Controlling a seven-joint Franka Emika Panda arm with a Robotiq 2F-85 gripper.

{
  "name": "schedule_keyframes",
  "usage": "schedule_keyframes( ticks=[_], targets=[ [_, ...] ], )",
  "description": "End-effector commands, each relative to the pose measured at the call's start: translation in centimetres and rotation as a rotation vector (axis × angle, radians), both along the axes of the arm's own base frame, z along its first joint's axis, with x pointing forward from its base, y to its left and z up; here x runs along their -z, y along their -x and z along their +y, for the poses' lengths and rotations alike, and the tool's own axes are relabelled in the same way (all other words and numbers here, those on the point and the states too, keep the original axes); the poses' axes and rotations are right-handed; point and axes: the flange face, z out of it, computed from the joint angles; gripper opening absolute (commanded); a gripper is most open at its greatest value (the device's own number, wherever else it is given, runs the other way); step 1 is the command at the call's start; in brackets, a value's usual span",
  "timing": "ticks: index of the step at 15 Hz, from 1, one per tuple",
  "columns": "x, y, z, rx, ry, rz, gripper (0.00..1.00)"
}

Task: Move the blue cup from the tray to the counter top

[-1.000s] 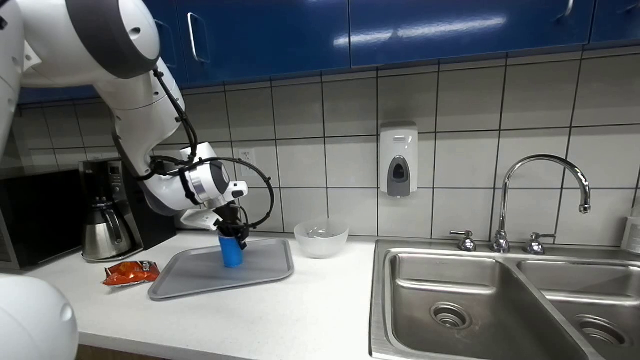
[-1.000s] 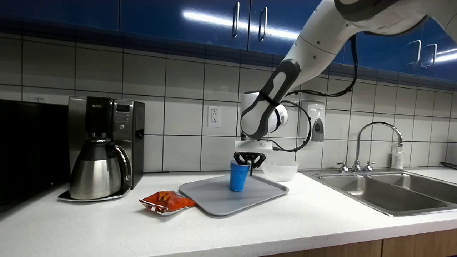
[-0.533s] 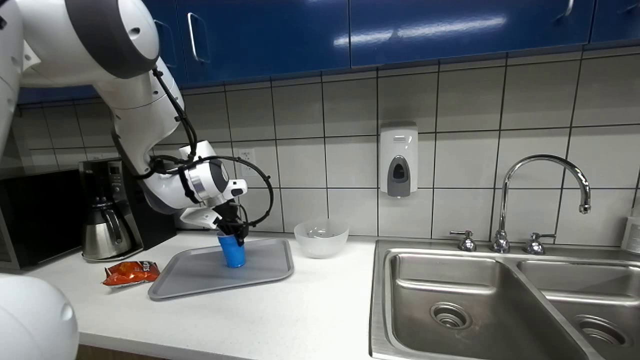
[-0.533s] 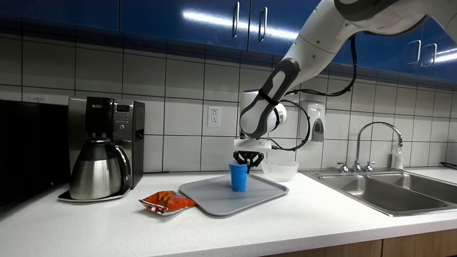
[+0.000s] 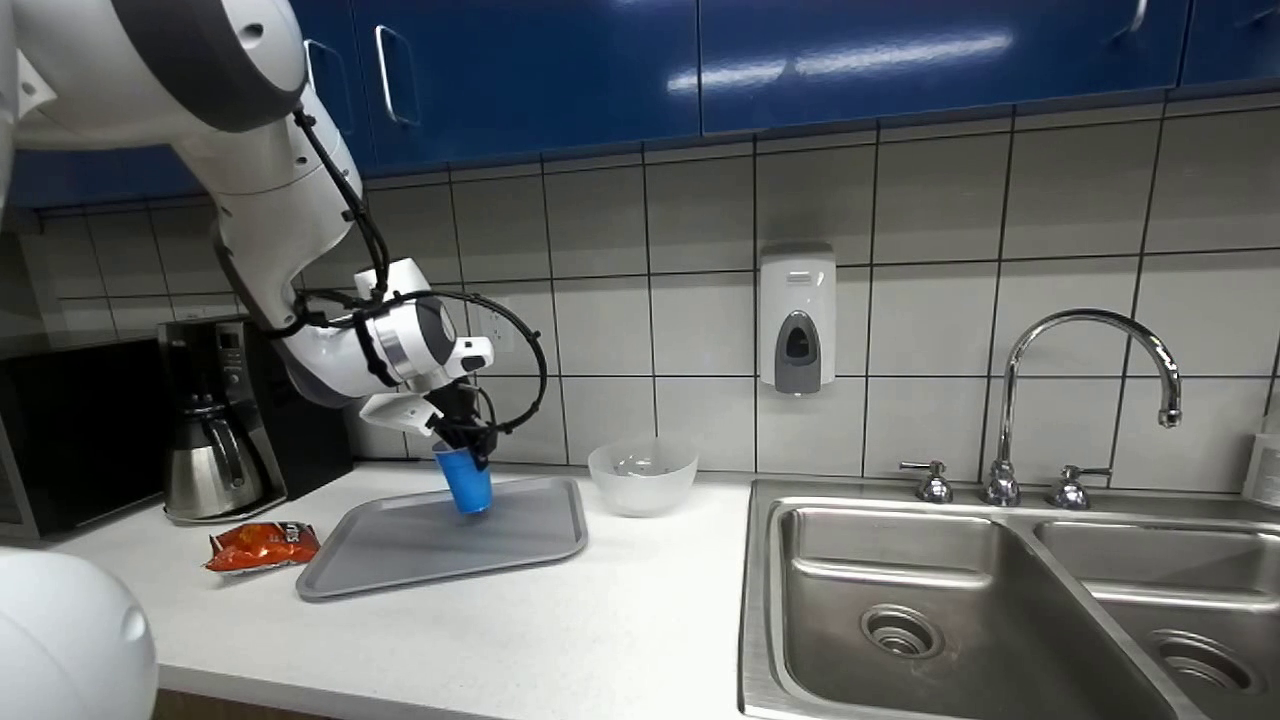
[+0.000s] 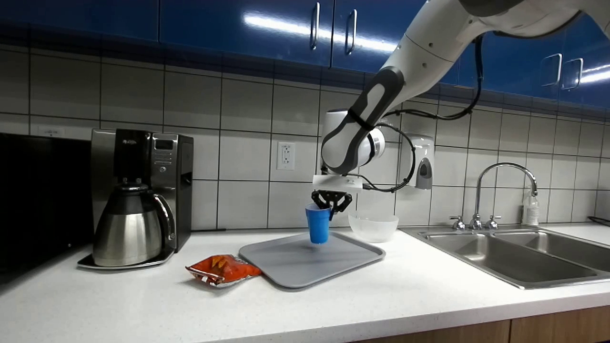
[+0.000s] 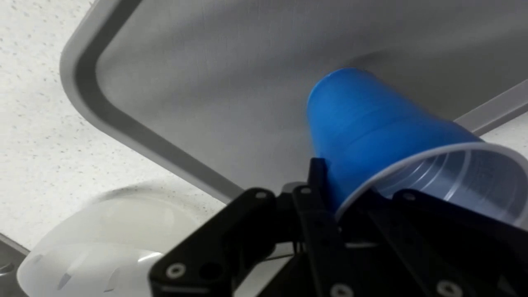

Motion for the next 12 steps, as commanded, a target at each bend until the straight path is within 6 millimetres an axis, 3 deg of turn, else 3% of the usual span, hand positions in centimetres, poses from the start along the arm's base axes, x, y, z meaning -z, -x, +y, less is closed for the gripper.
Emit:
schedule_keyframes(
  ticks=[1,12],
  targets=[
    [-2.4,1.4,-0.5,0.004,-0.01,-0.022,0.01],
    [-4.9,5.0,-4.0,0.036,0.006,-0.023,0.01]
  ],
)
